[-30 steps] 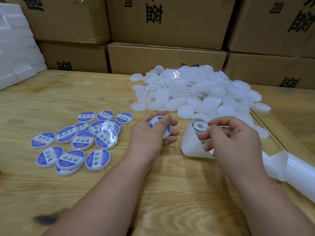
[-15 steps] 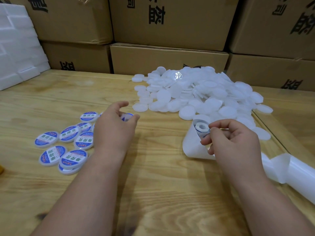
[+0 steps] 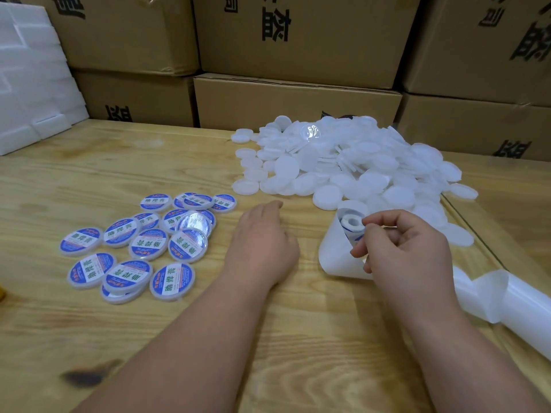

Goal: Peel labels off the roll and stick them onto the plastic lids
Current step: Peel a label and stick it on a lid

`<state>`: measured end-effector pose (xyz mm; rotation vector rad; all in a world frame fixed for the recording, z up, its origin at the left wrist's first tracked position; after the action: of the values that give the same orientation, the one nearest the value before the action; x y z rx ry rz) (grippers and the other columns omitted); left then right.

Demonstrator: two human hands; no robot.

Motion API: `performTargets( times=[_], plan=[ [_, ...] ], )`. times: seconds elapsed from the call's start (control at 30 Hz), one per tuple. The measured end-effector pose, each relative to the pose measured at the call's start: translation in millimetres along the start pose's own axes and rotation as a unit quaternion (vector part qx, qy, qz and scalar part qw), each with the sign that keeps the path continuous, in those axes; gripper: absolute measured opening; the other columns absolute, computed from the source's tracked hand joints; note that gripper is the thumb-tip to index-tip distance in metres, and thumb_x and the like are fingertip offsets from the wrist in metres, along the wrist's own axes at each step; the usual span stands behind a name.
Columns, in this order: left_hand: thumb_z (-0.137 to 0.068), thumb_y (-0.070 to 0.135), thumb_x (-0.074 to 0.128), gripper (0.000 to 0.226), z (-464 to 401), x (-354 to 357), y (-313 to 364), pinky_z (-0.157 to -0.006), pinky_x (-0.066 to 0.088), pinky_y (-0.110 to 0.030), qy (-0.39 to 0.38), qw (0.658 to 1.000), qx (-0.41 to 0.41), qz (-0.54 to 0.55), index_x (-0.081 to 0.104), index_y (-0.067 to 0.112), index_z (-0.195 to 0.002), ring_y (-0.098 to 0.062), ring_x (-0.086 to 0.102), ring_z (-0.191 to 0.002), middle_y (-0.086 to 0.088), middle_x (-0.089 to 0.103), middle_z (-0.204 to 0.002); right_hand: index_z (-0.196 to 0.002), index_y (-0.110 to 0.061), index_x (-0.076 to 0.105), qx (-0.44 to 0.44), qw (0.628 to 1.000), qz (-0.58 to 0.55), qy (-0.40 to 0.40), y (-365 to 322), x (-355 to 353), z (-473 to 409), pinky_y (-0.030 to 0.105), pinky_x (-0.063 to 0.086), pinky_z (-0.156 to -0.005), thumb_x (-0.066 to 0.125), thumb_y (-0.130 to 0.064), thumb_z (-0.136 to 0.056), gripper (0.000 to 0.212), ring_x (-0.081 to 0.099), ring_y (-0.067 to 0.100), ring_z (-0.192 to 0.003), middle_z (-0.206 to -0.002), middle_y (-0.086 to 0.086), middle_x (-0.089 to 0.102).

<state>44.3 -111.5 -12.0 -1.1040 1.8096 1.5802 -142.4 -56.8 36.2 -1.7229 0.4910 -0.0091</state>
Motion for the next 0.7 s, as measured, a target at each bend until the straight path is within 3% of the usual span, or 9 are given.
performTargets(
  times=[0.17,0.33,0.53,0.7],
  plan=[
    [-0.089,0.037,0.044,0.066,-14.6,2.8,0.9,-0.117,0.021,-0.045,0.012,0.995,-0.054,-0.077,0.034,0.019,-0.151,-0.027,0.025,-0.146,-0.004,0.031,-0.16,-0.081,-0.026,0.068,-0.003,1.0,0.005,-0.003,0.2,1.2,1.1,0.029,0.048,-0.057,0.059,-0.013,-0.089,0.017,0.059,0.0,-0.051,-0.059,-0.003,0.071],
    [-0.093,0.04,0.039,0.071,-32.5,2.2,-2.5,-0.122,0.011,-0.048,-0.019,0.988,-0.103,-0.112,0.022,0.017,-0.158,-0.034,0.01,-0.153,-0.009,0.009,-0.17,-0.083,-0.023,0.069,-0.01,1.0,0.0,-0.001,2.4,-0.9,-0.6,0.01,0.039,-0.044,0.06,-0.011,-0.088,0.016,0.06,-0.001,-0.05,-0.059,0.004,0.068],
    [-0.093,0.039,0.039,0.061,-32.3,2.4,-0.5,-0.116,0.019,-0.047,-0.004,0.988,-0.091,-0.126,0.035,0.018,-0.149,-0.033,0.03,-0.141,-0.005,0.04,-0.152,-0.082,-0.024,0.068,-0.011,1.0,-0.008,-0.004,3.6,-1.1,-0.9,0.011,0.043,-0.045,0.06,-0.012,-0.089,0.016,0.063,0.013,-0.055,-0.056,0.001,0.068],
    [-0.092,0.041,0.039,0.07,-40.2,-0.3,-0.4,-0.117,0.015,-0.049,-0.015,0.987,-0.1,-0.128,0.023,0.023,-0.157,-0.033,0.017,-0.149,-0.007,0.015,-0.167,-0.081,-0.025,0.068,-0.016,1.0,-0.005,-0.002,4.3,-2.0,-1.8,0.013,0.044,-0.047,0.06,-0.012,-0.089,0.017,0.064,0.006,-0.055,-0.059,0.006,0.068]
  ],
)
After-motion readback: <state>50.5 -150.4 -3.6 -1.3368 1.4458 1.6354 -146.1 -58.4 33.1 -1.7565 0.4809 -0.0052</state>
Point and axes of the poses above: each hand's wrist, its own z-axis away from the middle knuckle, its own x-axis out of the palm, y = z × x, the point moved 3 cm from there along -z, towards the middle knuckle
